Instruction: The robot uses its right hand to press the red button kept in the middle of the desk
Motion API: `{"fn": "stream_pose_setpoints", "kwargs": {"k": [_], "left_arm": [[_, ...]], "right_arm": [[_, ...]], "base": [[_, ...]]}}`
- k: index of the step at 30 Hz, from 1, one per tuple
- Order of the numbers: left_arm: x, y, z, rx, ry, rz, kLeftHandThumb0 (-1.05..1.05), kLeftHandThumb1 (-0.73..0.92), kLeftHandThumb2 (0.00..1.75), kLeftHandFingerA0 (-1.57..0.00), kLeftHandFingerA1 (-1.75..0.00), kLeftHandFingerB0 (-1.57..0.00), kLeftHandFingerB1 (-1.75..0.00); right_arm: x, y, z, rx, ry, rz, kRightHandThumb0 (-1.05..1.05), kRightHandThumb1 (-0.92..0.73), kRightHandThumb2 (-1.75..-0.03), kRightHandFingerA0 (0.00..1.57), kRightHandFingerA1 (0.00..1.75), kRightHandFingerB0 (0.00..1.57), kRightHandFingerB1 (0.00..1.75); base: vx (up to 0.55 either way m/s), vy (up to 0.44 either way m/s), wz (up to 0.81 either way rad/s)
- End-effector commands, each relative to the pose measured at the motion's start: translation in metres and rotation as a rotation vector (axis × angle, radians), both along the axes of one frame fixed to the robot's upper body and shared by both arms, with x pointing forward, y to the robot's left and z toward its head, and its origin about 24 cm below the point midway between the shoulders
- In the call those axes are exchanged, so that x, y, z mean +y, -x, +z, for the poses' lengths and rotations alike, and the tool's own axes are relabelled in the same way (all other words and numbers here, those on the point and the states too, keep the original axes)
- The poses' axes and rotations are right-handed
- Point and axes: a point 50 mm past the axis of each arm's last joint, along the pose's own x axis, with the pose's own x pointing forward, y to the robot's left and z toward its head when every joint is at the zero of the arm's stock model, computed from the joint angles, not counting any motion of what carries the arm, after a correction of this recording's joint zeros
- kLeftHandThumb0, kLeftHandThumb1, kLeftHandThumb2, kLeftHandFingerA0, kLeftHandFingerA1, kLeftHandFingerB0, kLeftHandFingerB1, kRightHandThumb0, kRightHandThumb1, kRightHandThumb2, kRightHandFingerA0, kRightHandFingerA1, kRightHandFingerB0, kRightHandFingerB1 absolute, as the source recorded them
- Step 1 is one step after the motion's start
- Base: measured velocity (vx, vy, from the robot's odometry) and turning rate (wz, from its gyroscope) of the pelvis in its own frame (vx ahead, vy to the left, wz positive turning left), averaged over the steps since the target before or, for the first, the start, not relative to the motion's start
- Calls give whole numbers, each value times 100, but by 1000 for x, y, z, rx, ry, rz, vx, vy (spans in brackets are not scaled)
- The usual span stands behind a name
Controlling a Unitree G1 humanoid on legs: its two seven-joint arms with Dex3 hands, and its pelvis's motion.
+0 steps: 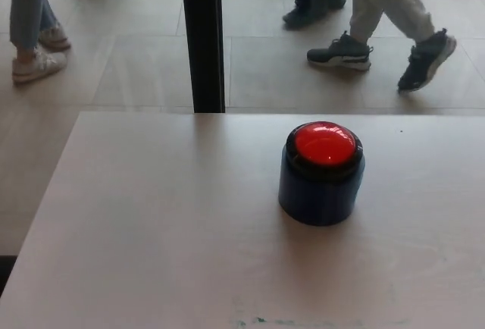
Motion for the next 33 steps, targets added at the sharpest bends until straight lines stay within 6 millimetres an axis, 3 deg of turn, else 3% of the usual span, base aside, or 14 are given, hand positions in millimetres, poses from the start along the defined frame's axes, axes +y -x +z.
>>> {"fn": "stream_pose_setpoints", "kwargs": {"k": [1, 5, 9, 16, 17, 21, 23, 25, 26, 28, 29, 31, 32, 33], "left_arm": [[22, -2, 26, -286, 161, 89, -72, 60, 94, -18, -53, -10, -44], [23, -2, 27, -296, 172, 89, -73, 61, 92, -17, -52, -11, -44], [23, 1, 25, -301, 181, 91, -72, 61, 92, -15, -51, -10, -44], [21, 1, 25, -312, 202, 91, -72, 61, 92, -15, -51, -9, -44], [21, 2, 24, -314, 207, 94, -71, 59, 91, -16, -52, -10, -45], [21, 2, 24, -318, 212, 102, -71, 60, 91, -15, -52, -10, -45], [21, 2, 24, -306, 200, 102, -68, 77, 61, -22, -43, -18, -33], [22, 3, 24, -305, 199, 105, -70, 61, 91, -16, -51, -11, -44], [22, 3, 24, -304, 197, 103, -67, 78, 62, -21, -45, -17, -33], [22, 4, 24, -300, 195, 86, -72, 61, 92, -15, -52, -9, -44], [22, 5, 24, -303, 206, 95, -71, 61, 91, -14, -51, -9, -44], [22, 5, 24, -305, 209, 98, -71, 61, 91, -15, -52, -10, -44], [22, 6, 24, -302, 202, 90, -71, 61, 92, -15, -52, -11, -45], [22, 6, 24, -308, 205, 89, -68, 78, 62, -19, -45, -16, -34]], "right_arm": [[-55, -9, 59, -385, 22, -408, -43, -63, -85, 100, 90, 55, 73], [-68, -20, 81, -439, 66, -449, -41, -52, -89, 116, 96, 73, 66], [-78, -39, 118, -572, 159, -477, -46, -38, -123, 131, 135, 116, 93], [-70, -94, 200, -775, 353, -436, -64, -45, -111, 137, 142, 114, 124], [-65, -102, 213, -786, 400, -427, -68, -50, -101, 119, 168, 100, 150], [-44, -131, 260, -856, 526, -369, -50, -45, -111, 111, 175, 96, 152], [-30, -147, 279, -886, 577, -290, -34, -38, -135, 111, 172, 92, 151], [-18, -162, 290, -936, 534, -201, -22, -44, -131, 103, 175, 86, 159], [-13, -168, 295, -949, 515, -166, -19, -49, -126, 101, 175, 83, 159], [-6, -175, 300, -978, 479, -126, -23, -53, -119, 128, 147, 104, 131], [6, -189, 310, -984, 446, -68, -13, -57, -106, 102, 175, 77, 168], [19, -201, 319, -995, 412, -14, -12, -58, -105, 99, 175, 74, 165], [28, -207, 324, -1022, 390, 48, -17, -53, -115, 129, 151, 102, 134], [44, -218, 329, -1035, 373, 95, -19, -50, -117, 124, 148, 97, 131]], "base": [[0, 0, 0], [0, 0, 0], [0, 0, 0], [0, 0, 0], [0, 0, 0], [0, 0, 0], [0, 0, 0], [0, 0, 0], [0, 0, 0], [0, 0, 0], [0, 0, 0], [0, 0, 0], [0, 0, 0], [0, 0, 0]]}}
